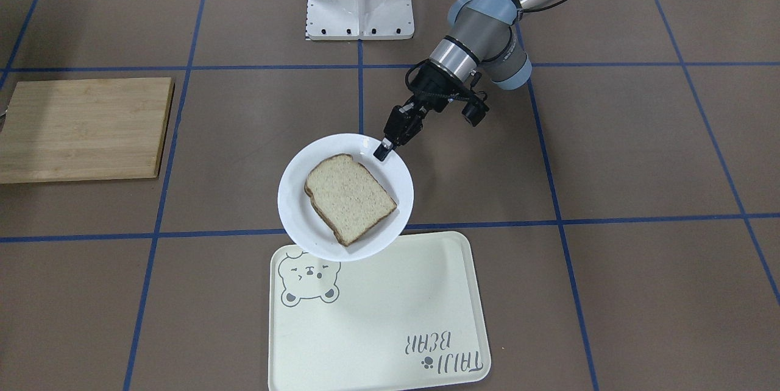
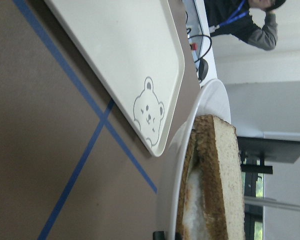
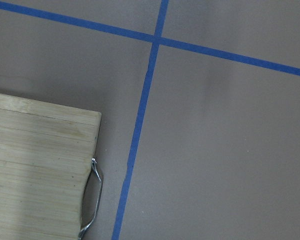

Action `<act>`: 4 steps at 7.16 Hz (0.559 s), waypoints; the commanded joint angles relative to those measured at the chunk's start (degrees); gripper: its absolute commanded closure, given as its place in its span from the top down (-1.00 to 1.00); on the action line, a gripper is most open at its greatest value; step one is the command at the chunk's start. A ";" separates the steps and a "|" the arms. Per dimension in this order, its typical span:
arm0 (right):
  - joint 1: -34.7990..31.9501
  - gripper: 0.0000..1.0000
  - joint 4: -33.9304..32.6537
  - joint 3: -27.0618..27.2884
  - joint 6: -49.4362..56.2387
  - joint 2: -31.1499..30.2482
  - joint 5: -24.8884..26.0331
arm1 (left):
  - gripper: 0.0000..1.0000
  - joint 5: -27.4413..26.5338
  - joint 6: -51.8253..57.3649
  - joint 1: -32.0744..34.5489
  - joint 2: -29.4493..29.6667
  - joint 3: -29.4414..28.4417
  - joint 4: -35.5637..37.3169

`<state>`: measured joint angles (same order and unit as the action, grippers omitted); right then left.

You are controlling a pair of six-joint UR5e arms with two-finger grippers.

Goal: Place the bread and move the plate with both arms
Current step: 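Slide the plate with the left gripper onto the bear-print tray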

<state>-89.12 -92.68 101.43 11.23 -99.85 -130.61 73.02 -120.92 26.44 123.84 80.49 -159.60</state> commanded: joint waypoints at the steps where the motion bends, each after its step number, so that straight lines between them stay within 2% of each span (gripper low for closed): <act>1: 0.00 1.00 0.05 0.00 -0.15 0.00 0.00 | -1.00 -0.69 -2.75 5.18 7.17 -11.08 4.12; 4: 0.00 1.00 0.05 0.00 -0.33 0.09 0.00 | -1.00 -1.30 -1.96 5.47 11.50 -19.73 4.47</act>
<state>-89.12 -92.64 101.45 10.95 -99.79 -130.60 71.94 -123.15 31.76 133.31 64.42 -155.24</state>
